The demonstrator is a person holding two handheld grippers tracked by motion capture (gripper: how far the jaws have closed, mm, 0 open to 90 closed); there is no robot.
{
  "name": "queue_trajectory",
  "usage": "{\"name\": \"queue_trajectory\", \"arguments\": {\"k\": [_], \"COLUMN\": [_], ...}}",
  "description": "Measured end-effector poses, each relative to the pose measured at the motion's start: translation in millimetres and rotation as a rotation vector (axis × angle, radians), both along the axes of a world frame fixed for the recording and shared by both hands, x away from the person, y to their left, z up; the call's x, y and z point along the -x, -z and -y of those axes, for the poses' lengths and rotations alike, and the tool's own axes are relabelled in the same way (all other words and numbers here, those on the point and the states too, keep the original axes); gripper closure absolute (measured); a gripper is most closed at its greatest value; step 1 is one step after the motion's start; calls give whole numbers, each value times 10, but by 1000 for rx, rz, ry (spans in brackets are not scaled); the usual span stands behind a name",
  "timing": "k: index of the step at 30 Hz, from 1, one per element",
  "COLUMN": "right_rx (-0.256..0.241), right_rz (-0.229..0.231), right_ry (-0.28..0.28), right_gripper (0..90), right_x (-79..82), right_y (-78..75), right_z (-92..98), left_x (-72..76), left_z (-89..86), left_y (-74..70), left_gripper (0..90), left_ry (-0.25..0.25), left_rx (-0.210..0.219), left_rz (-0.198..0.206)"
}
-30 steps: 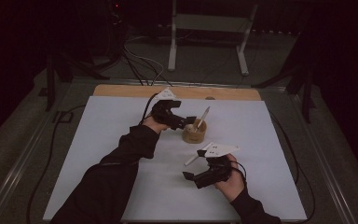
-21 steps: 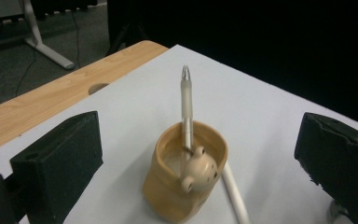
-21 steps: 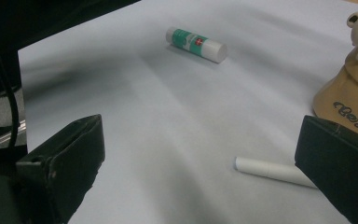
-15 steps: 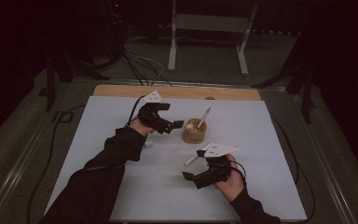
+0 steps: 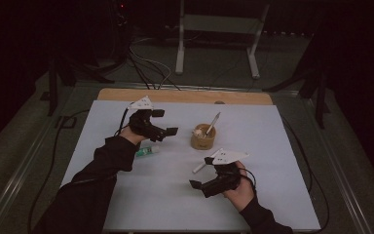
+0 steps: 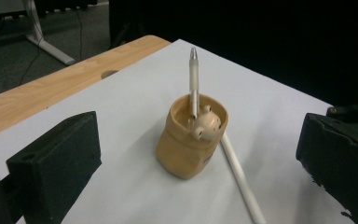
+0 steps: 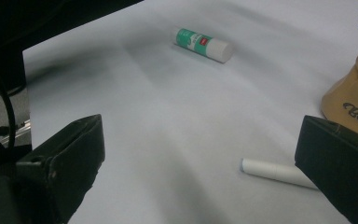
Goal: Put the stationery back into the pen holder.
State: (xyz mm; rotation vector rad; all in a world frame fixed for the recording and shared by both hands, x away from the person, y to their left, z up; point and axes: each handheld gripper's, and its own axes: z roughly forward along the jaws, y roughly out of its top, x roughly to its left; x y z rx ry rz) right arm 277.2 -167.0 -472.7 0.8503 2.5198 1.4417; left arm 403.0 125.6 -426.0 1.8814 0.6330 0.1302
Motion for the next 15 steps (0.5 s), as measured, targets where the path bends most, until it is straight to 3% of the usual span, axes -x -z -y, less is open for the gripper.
{"name": "queue_trajectory", "arguments": {"k": [15], "right_rx": [-5], "right_rz": [-6], "right_ry": [-3], "right_gripper": [13], "right_x": [1], "right_y": [3], "right_z": [-10], "left_x": [90], "left_z": [-426], "left_y": [58], "left_gripper": [4], "left_ry": [-1], "left_rx": [11], "left_rz": [-9]}}
